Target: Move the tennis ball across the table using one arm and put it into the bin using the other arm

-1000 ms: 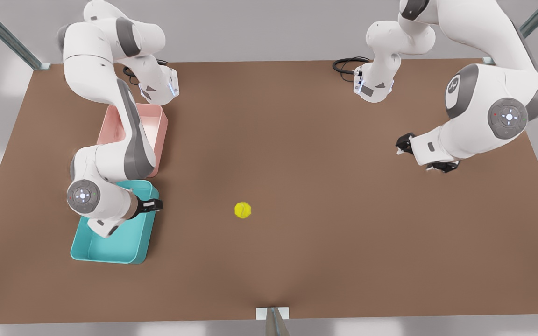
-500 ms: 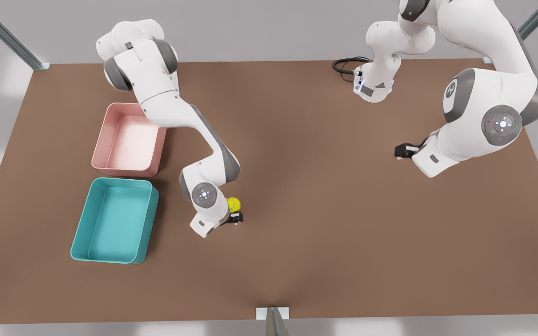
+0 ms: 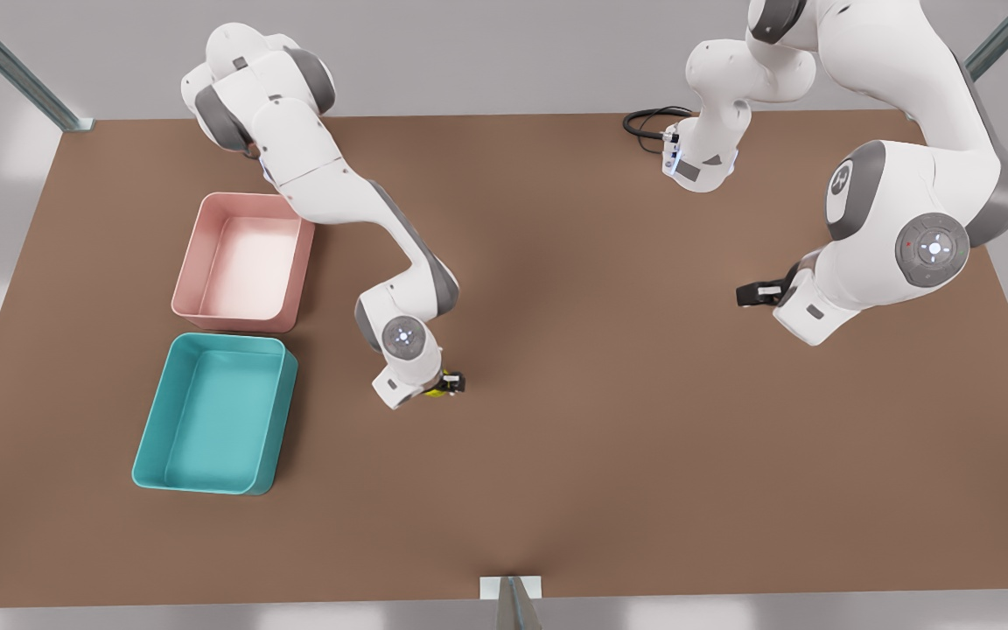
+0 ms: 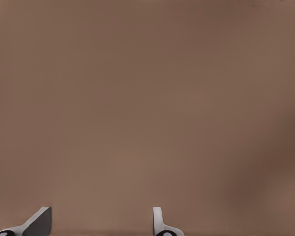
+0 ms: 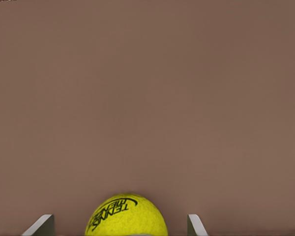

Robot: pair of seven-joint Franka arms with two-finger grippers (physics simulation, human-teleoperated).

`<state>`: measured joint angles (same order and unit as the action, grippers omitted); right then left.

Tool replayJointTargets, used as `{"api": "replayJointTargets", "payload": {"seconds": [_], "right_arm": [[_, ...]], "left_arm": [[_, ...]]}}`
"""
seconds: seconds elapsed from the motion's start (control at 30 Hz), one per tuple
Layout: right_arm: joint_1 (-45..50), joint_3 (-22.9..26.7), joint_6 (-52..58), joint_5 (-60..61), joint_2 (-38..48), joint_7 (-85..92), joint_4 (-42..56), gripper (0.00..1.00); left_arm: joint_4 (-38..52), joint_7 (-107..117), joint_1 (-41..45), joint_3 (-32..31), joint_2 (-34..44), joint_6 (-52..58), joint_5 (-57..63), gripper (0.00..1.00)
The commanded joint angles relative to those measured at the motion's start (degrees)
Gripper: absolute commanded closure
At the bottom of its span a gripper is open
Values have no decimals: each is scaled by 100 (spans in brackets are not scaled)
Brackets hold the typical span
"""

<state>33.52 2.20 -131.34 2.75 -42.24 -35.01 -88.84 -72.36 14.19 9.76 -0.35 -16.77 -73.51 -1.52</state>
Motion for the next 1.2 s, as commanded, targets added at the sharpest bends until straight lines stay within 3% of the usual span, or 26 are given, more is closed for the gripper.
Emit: {"api": "replayJointTargets", "payload": {"seconds": [0.0,0.6,0.63,0.7,0.73,1.17], "right_arm": [[5,0,-173,6,-4,-859,-28,0],[172,-17,-577,-12,-276,-832,-389,0],[172,-17,-577,-20,-276,-823,-389,2],[172,-17,-577,-20,-267,-823,-389,23],[172,-17,-577,-20,-267,-823,-389,28],[-73,-17,-568,-12,-57,-297,-283,30]], "left_arm": [[2,743,0,0,7,12,2,0],[-6,743,-9,0,-2,21,2,0],[-6,743,-9,0,-2,21,2,0],[-6,743,-9,0,-2,21,2,0],[-6,743,-9,0,-11,12,2,0],[-6,743,-9,0,-37,12,2,0]]}}
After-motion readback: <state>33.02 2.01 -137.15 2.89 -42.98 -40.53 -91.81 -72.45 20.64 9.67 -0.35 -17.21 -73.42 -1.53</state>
